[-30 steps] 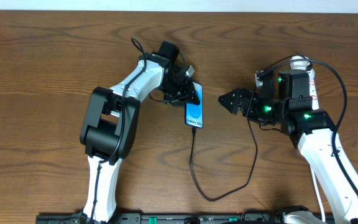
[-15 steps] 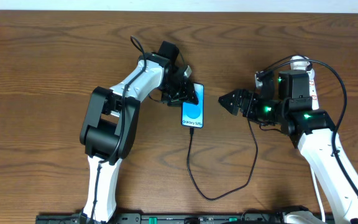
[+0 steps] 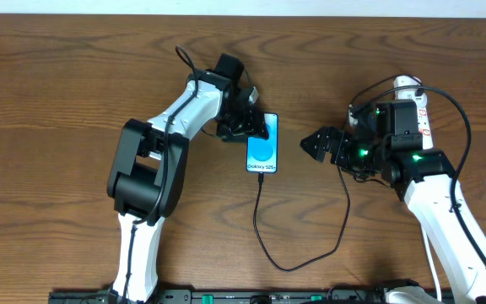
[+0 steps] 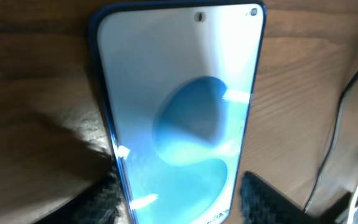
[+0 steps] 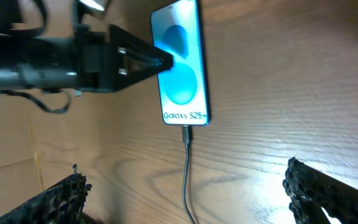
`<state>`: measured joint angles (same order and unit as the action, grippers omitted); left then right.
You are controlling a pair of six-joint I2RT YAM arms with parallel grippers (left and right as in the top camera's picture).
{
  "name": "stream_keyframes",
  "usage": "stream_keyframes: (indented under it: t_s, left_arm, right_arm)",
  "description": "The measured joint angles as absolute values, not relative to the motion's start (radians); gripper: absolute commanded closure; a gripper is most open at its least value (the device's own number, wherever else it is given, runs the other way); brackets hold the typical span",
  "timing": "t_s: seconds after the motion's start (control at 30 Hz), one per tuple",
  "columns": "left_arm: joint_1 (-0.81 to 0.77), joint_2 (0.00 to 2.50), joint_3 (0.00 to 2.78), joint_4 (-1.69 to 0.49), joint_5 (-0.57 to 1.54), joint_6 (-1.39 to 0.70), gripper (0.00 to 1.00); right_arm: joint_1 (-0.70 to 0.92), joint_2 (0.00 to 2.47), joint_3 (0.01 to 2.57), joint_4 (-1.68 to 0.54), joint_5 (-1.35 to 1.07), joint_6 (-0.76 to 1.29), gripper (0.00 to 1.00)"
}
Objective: Plug charger to phone and switch on socket
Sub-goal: 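Open the left gripper and lift it away from the phone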
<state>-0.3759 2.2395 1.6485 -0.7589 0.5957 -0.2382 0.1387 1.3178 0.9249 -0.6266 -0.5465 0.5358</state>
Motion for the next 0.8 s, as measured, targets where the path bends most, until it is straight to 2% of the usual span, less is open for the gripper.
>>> stream_keyframes:
  t_s: [0.07, 0.13, 0.47, 0.6, 0.8]
  left_arm:
    - [-0.378, 2.229, 1.651, -0.759, 0.564, -0.241, 0.06]
    - [-0.377, 2.224, 1.654, -0.763, 0.548, -0.241, 0.04]
    - [-0.283, 2.201, 1.708, -0.950, 0.325, -0.239, 0.03]
    - [-0.228, 2.050, 1.708, -0.963, 0.237, -0.239, 0.03]
    - [-0.182, 1.726, 1.747, -0.945, 0.191, -0.239, 0.03]
  right_arm:
    - [0.139, 1.318, 0.925, -0.633, -0.529, 0.536, 0.01]
    - [0.139, 1.318, 0.925, -0.635, -0.522, 0.536, 0.01]
    - [0.139, 1.318, 0.926, -0.712, -0.451, 0.481, 0.01]
    - [0.139, 1.322, 0.964, -0.830, -0.383, 0.471, 0.01]
    - [0.116, 1.430, 1.280, -1.119, -0.216, 0.435, 0.01]
